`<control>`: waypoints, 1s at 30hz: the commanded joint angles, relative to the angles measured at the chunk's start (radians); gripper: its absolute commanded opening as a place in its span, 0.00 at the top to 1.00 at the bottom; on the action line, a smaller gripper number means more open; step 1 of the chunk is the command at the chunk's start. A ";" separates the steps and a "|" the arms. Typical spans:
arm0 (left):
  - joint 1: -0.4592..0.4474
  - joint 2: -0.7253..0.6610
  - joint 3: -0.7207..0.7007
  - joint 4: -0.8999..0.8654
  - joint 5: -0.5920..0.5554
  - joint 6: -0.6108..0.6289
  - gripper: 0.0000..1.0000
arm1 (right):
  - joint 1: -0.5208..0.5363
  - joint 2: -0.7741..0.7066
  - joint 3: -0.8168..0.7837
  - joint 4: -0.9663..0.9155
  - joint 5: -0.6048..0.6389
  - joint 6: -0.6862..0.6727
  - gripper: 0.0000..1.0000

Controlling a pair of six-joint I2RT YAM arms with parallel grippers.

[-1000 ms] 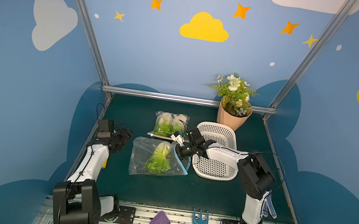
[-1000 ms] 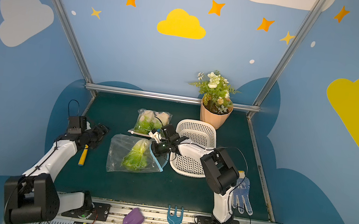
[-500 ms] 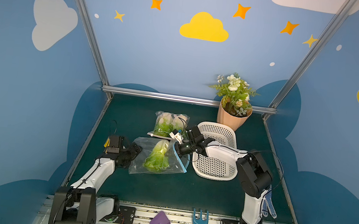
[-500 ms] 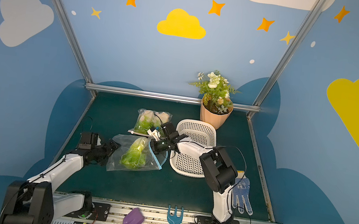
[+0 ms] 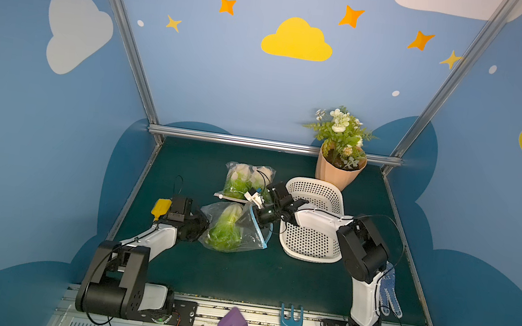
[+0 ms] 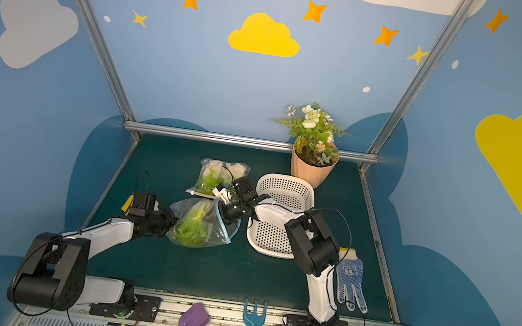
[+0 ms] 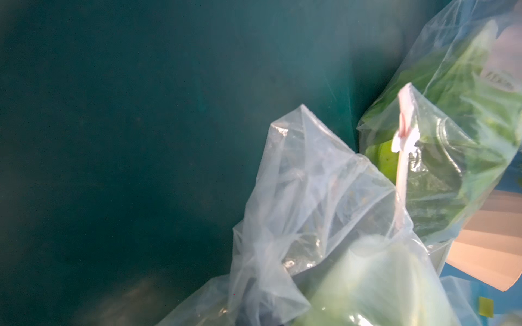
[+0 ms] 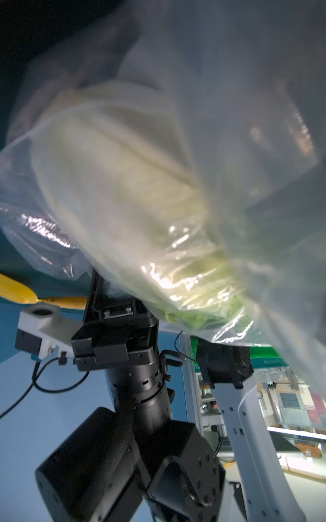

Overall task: Open the zip-top bag and take out the chinese cabbages
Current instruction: Pick up the Chinese cabbage from the zipper food storage bag.

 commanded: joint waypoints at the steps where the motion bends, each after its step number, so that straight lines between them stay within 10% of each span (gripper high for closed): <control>1: -0.013 0.001 -0.003 0.004 -0.039 -0.014 0.96 | 0.000 -0.014 0.025 0.017 -0.023 -0.016 0.39; 18: -0.117 -0.023 0.015 0.069 -0.055 -0.117 0.96 | 0.062 0.044 0.096 -0.077 0.061 -0.037 0.26; 27: -0.128 -0.108 0.028 -0.003 -0.107 -0.127 0.96 | 0.065 0.039 0.101 -0.121 0.084 -0.067 0.96; 30: -0.121 -0.153 0.053 -0.121 -0.229 -0.098 0.96 | 0.051 -0.011 0.067 -0.129 0.102 -0.084 1.00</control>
